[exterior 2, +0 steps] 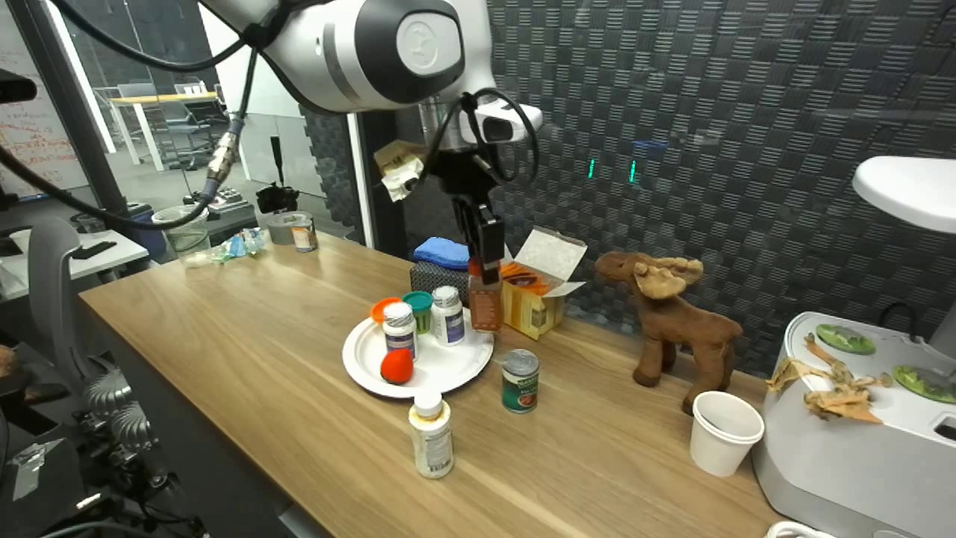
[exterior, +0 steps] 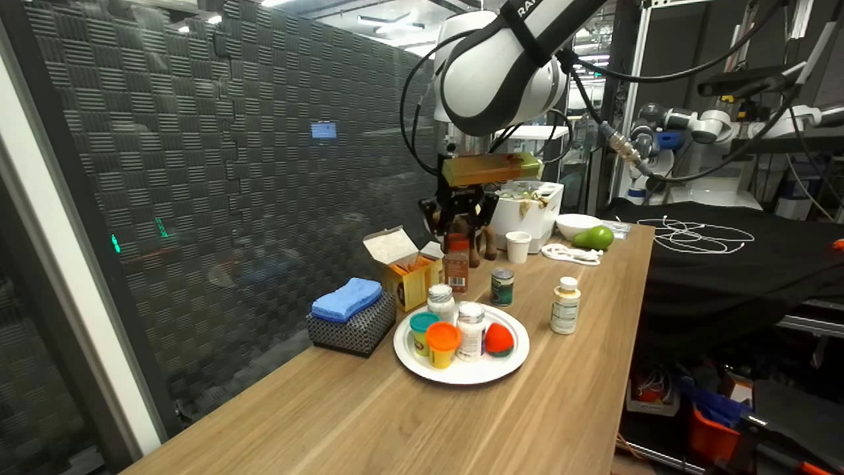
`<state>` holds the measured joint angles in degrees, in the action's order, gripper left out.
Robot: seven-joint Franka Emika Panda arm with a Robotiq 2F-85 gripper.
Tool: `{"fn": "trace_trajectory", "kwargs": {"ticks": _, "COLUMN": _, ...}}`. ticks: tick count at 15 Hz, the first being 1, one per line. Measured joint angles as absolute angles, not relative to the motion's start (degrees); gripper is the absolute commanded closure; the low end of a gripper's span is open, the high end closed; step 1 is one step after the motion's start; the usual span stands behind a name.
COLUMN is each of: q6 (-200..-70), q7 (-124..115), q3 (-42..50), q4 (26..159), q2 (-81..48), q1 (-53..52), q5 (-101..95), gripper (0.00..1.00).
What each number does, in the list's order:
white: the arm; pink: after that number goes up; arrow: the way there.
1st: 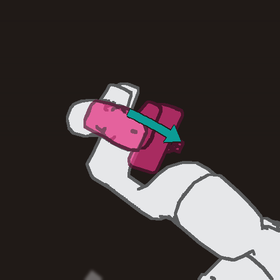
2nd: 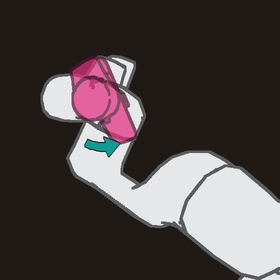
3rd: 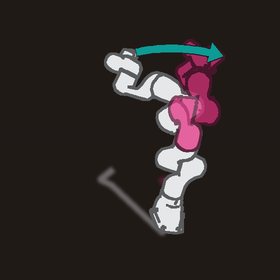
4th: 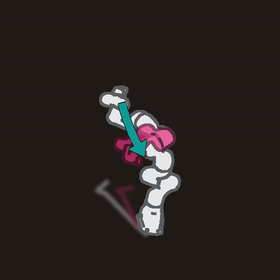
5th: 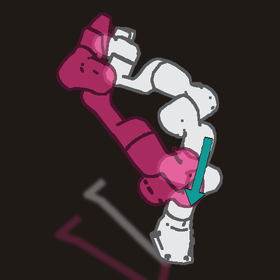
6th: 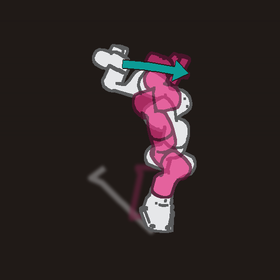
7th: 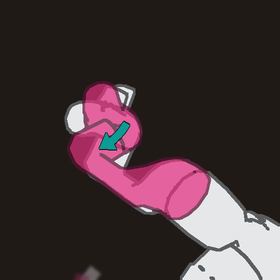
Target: Pick up all the smaller bottles and the orange object, and put them in the plate
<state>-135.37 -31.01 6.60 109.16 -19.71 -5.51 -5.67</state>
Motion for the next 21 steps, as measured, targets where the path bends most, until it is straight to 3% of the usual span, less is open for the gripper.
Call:
{"fn": "trace_trajectory", "kwargs": {"ticks": 9, "q6": -134.3, "q7": -36.5, "q3": 5.8, "q4": 117.9, "q2": -15.7, "q1": -7.5, "q5": -6.7, "gripper": 0.76}}
{"fn": "trace_trajectory", "kwargs": {"ticks": 21, "q6": -135.5, "q7": -31.5, "q3": 1.8, "q4": 119.0, "q2": -15.7, "q1": -7.1, "q5": -1.0, "gripper": 0.76}}
